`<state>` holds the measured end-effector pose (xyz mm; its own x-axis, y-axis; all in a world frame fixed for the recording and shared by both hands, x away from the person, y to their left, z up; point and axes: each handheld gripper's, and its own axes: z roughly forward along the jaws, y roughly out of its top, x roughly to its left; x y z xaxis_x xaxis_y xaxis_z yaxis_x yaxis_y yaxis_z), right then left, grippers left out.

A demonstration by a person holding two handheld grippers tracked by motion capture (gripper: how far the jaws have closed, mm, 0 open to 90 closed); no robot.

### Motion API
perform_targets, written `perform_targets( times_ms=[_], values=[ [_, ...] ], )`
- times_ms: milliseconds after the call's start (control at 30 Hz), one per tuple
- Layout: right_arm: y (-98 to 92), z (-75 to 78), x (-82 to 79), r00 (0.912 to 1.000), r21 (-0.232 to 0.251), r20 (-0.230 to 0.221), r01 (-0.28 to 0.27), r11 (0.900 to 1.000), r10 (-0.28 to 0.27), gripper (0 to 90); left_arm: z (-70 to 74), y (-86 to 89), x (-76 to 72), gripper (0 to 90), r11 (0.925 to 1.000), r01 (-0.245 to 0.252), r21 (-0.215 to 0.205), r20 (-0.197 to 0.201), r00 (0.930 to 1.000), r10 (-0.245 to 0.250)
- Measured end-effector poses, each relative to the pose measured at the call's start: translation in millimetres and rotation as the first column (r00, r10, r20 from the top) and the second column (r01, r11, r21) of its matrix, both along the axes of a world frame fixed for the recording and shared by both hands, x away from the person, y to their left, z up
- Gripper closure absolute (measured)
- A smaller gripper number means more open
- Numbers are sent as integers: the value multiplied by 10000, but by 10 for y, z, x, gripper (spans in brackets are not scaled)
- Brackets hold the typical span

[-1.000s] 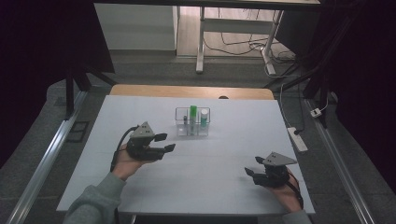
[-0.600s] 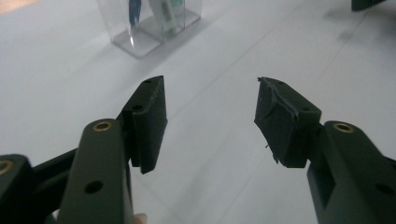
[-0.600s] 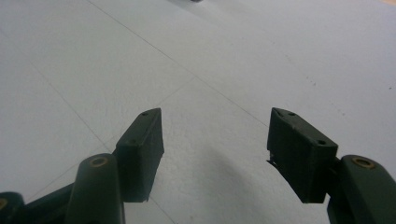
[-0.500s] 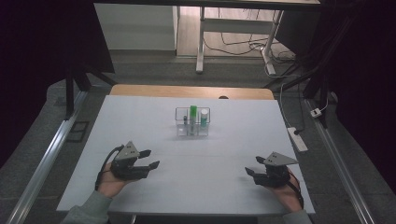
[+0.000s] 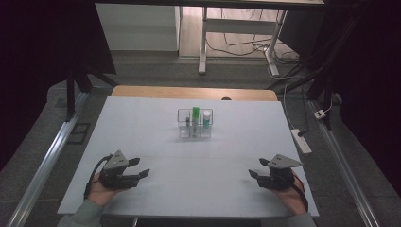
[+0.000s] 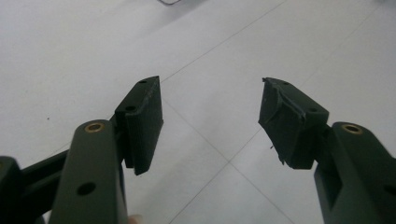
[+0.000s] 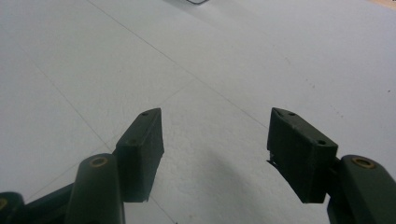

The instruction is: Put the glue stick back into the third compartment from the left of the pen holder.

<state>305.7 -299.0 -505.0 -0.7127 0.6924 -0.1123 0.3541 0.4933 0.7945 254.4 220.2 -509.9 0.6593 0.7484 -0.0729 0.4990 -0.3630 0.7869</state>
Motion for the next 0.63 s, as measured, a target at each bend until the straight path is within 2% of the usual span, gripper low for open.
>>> perform_targets(
  times_ms=[633],
  values=[
    [8,1,-5,10000,-121,39,-59,9999,60,345,-14,70,33,337,9996,-281,-35,5,9996,281]
  ],
)
